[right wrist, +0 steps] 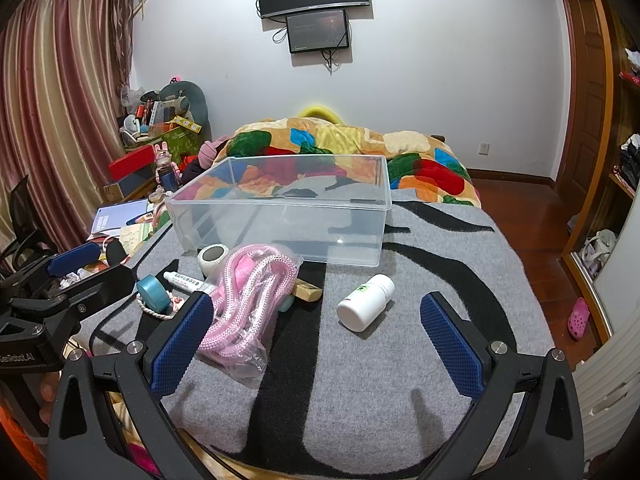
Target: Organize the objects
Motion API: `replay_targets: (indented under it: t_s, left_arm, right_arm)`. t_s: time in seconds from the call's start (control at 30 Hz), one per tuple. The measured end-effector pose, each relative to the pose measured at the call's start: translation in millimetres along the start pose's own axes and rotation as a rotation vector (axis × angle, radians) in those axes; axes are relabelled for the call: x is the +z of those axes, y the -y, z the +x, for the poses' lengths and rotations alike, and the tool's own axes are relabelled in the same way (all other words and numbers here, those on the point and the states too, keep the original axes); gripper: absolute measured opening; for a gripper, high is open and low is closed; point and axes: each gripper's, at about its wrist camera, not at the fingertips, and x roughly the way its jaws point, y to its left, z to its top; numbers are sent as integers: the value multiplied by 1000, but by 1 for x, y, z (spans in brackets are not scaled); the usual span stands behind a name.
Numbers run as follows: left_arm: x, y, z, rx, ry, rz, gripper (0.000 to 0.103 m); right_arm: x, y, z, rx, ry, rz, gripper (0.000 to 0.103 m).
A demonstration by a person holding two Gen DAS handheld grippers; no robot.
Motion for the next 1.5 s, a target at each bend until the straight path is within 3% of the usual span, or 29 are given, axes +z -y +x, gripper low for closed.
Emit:
replay_targets:
  t_s: [0.83,1.0,1.03,1.1,1.17,1.33,1.5]
  left_arm:
    - [0,-2,0,-7,-7,-5,103]
    - [-3,-10,3,18,5,-3,103]
    - [-3,-13,4,22,5,-5,102]
    - [-4,-21,7,32,-2,-12,87]
    - [-4,-30,13,45,-23,-22,81]
    - [-12,-48,29,44,-71,-63,74]
    - [-22,-43,44,27,-113,-42,66]
  right_arm:
    - [-3,1,2,1,-2,4,103]
    - [-6,3,6,-6,-10,7,103]
    - [-6,5,8,-10,-11,7,103]
    - [-5,10,12,-22,-9,9,102]
    - [-4,15,16,-36,-11,14,102]
    - [-4,32,32,-60,-39,50,88]
    - [-2,47,57,-44,-110,102,72]
